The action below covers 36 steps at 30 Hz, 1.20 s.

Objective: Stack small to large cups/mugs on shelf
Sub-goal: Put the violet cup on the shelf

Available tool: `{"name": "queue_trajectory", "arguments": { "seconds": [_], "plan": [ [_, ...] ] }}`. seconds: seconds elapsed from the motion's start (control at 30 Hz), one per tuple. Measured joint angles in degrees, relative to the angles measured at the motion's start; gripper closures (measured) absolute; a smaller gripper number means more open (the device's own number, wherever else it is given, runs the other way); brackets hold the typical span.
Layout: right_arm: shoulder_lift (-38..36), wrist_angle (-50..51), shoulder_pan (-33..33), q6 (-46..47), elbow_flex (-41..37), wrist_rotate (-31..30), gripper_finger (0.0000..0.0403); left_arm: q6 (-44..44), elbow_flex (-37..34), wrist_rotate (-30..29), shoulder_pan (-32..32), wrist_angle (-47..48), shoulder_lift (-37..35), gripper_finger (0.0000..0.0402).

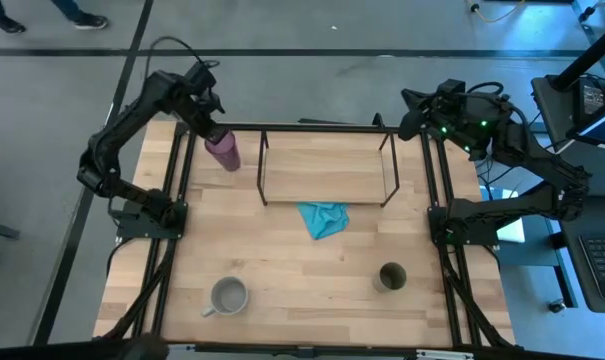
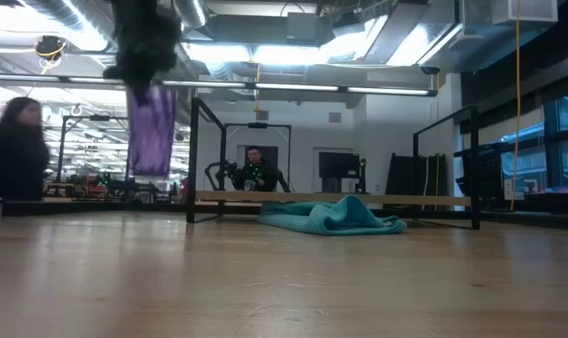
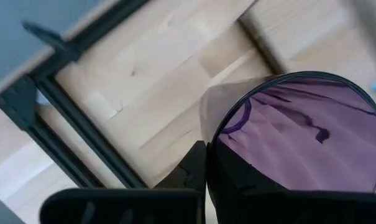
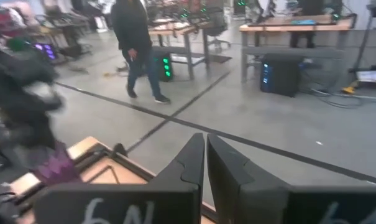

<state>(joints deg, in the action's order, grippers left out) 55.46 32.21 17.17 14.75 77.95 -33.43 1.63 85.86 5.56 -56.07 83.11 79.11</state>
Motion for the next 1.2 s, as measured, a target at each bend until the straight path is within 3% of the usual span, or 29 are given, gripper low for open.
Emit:
{"name": "queue_trajectory", "arguments": {
  "seconds": [0.17,0.4,0.73,1.2],
  "plan": [
    [0.00,1.70,1.78,1.59,0.00,-0.11,0.0381,-2.32,14.05,-0.35,3.56,6.81,-0.11,0.0400],
    [0.00,1.79,3.35,1.57,0.00,-0.07,0.0381,-8.08,27.04,1.71,9.51,6.90,-0.13,0.0400],
    [1.06,1.89,3.37,1.54,-0.02,2.05,0.0381,-14.16,29.45,0.99,20.98,0.74,4.94,0.0401],
    [1.18,5.01,3.37,3.23,-0.02,2.09,0.0381,-12.07,43.84,-0.14,25.06,7.27,24.35,0.0401]
  ]
}}
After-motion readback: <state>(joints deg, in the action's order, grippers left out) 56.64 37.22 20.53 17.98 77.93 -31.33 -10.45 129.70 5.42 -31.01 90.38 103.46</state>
